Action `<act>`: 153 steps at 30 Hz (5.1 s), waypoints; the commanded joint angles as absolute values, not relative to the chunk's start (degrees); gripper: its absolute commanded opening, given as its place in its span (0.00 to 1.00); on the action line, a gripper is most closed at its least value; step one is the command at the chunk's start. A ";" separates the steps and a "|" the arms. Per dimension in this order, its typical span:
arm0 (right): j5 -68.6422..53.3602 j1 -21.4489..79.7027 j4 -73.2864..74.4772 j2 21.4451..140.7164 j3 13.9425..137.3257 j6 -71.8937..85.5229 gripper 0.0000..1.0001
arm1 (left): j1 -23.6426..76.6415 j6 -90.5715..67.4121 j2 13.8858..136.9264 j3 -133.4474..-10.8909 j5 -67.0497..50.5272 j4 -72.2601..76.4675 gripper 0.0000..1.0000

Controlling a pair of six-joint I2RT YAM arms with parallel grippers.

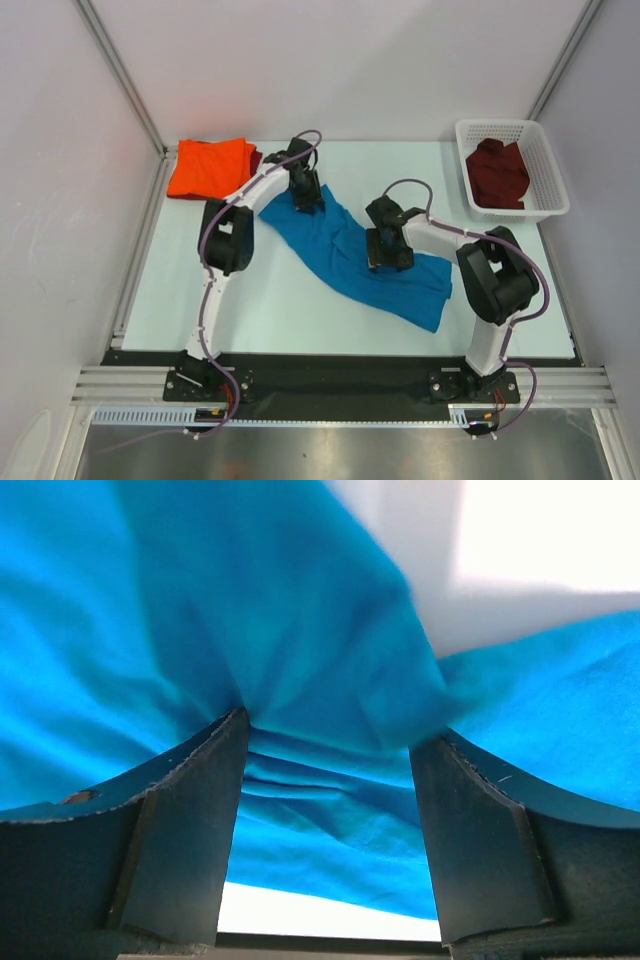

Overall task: Fold and stack the t-shirts
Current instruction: Fold the tshirt

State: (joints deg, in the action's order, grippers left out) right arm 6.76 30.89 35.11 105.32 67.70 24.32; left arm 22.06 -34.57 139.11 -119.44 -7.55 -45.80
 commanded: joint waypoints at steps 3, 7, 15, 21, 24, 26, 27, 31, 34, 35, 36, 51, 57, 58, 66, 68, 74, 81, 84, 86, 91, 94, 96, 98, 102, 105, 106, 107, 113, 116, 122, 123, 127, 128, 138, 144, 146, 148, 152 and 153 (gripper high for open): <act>-5.00 36.56 39.72 109.25 68.72 31.64 0.70 | 20.93 -31.99 148.52 -128.91 -15.11 -33.93 0.44; -11.65 38.32 40.43 109.60 71.63 34.01 0.70 | 18.37 -32.17 149.68 -130.34 -17.22 -31.56 0.45; -25.14 42.36 31.46 108.37 71.71 45.70 0.70 | 15.04 -29.71 151.79 -132.79 -28.90 -24.79 0.47; -21.82 41.84 36.28 108.28 75.40 40.27 0.70 | 13.62 -29.01 144.24 -132.01 -29.62 -27.32 0.48; -15.42 40.70 43.22 107.23 80.06 32.63 0.70 | 13.54 -26.90 138.18 -132.10 -27.25 -32.51 0.49; -12.32 39.39 47.09 106.18 81.82 29.72 0.70 | 13.54 -25.67 134.49 -131.23 -25.58 -35.66 0.49; -11.00 38.68 47.81 105.39 81.83 26.66 0.70 | 13.54 -25.40 130.82 -129.05 -24.79 -36.55 0.49; -8.27 34.46 49.48 104.06 81.82 19.09 0.70 | 14.06 -24.26 119.91 -118.68 -20.22 -39.11 0.48; -5.37 30.77 49.30 106.77 85.33 15.48 0.67 | 15.20 -25.83 111.03 -106.90 -16.27 -37.97 0.46; -4.75 30.15 49.22 107.74 86.82 14.95 0.66 | 15.99 -26.71 108.74 -101.31 -13.91 -37.45 0.46; -4.22 29.36 48.87 108.97 89.97 14.25 0.64 | 16.52 -27.33 107.07 -98.90 -13.36 -36.92 0.45; -5.35 35.42 53.34 118.57 103.26 16.95 0.45 | 21.01 -27.53 114.74 -96.37 -7.07 -32.96 0.40; -5.36 38.14 56.15 118.74 103.89 16.53 0.47 | 21.09 -28.39 124.61 -102.72 -7.12 -27.94 0.35; -5.01 39.28 56.68 118.74 103.63 16.18 0.47 | 21.27 -28.21 126.54 -107.88 -5.81 -29.43 0.35; -3.34 42.71 53.89 116.72 96.69 16.08 0.51 | 21.27 -27.77 140.71 -125.16 -6.14 -39.21 0.36; -3.78 42.71 52.39 115.14 93.80 16.61 0.52 | 21.45 -28.21 142.29 -124.89 -8.86 -38.85 0.36; -2.99 42.80 48.09 108.66 85.88 18.80 0.54 | 23.02 -29.09 148.27 -127.96 -18.62 -39.99 0.36; -1.94 42.71 46.23 96.71 73.75 22.59 0.56 | 25.58 -30.23 150.73 -131.48 -22.24 -39.11 0.39; -1.32 42.71 45.27 92.22 67.86 22.50 0.57 | 25.23 -30.76 149.68 -132.01 -21.18 -37.97 0.39; -3.24 42.71 44.83 91.50 64.70 21.54 0.58 | 24.70 -31.64 148.37 -132.19 -20.92 -37.27 0.40; -4.13 44.56 43.86 89.92 59.95 22.67 0.58 | 22.07 -33.48 140.02 -132.45 -18.82 -38.05 0.48; -4.04 45.00 43.68 88.60 58.98 23.73 0.56 | 20.66 -32.26 133.10 -132.36 -17.06 -41.65 0.51; -4.22 44.91 43.68 88.24 58.71 24.08 0.54 | 20.48 -31.12 129.57 -131.06 -14.95 -44.02 0.51; -4.48 44.91 43.59 88.33 58.45 24.08 0.52 | 20.57 -29.01 123.16 -128.34 -13.72 -47.98 0.51; -4.05 44.91 42.46 88.07 56.96 23.47 0.41 | 22.58 -26.63 106.82 -105.13 -10.56 -47.65 0.48; -4.30 44.91 40.44 87.63 55.02 22.59 0.28 | 22.68 -28.38 92.35 -85.70 -12.20 -42.29 0.48; -4.13 45.00 39.65 87.63 54.50 22.59 0.27 | 22.68 -29.08 88.72 -81.86 -12.65 -41.32 0.48; -3.96 45.00 39.29 87.71 54.32 22.94 0.27 | 22.76 -29.35 85.81 -78.35 -13.27 -40.96 0.48; -0.97 47.28 36.74 91.14 53.18 27.15 0.30 | 22.76 -29.27 67.52 -61.45 -13.01 -45.44 0.48; -3.51 50.34 33.58 92.19 50.72 31.98 0.30 | 22.76 -29.44 62.33 -57.75 -12.83 -46.93 0.48; -4.56 60.19 32.61 93.25 50.97 41.21 0.29 | 22.68 -30.41 58.89 -54.23 -13.53 -46.50 0.49; -4.66 63.16 32.69 93.16 52.11 42.26 0.29 | 22.59 -30.32 58.80 -53.71 -13.45 -46.41 0.49; -2.29 67.23 36.29 92.46 57.56 44.21 0.30 | 22.59 -30.06 59.24 -52.65 -13.54 -46.14 0.49; -0.55 66.98 37.34 92.11 58.61 44.21 0.30 | 22.59 -30.06 59.41 -52.39 -13.62 -46.06 0.49; 0.62 50.64 45.43 92.37 71.71 31.23 0.48 | 23.11 -28.48 69.94 -57.29 -16.35 -37.98 0.49; -1.06 40.96 47.81 103.43 84.43 23.65 0.55 | 26.19 -28.47 80.14 -65.55 -9.94 -34.20 0.49; -0.09 39.56 47.73 107.72 87.35 22.07 0.56 | 26.98 -28.83 85.15 -67.75 -6.53 -32.52 0.49; -0.09 37.45 48.16 110.73 92.88 21.45 0.56 | 27.33 -28.74 88.66 -71.35 -3.62 -30.77 0.49; 2.46 35.07 48.16 120.29 102.72 20.31 0.57 | 27.42 -26.72 99.28 -78.99 2.28 -27.69 0.49; 3.33 34.72 48.43 122.06 104.75 19.52 0.57 | 27.42 -25.67 101.06 -80.41 3.42 -27.34 0.49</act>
State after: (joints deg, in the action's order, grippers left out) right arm 0.36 35.92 47.62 117.91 97.95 22.79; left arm 27.16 -28.80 96.09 -74.56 -3.22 -32.05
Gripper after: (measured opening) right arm 0.568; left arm 0.486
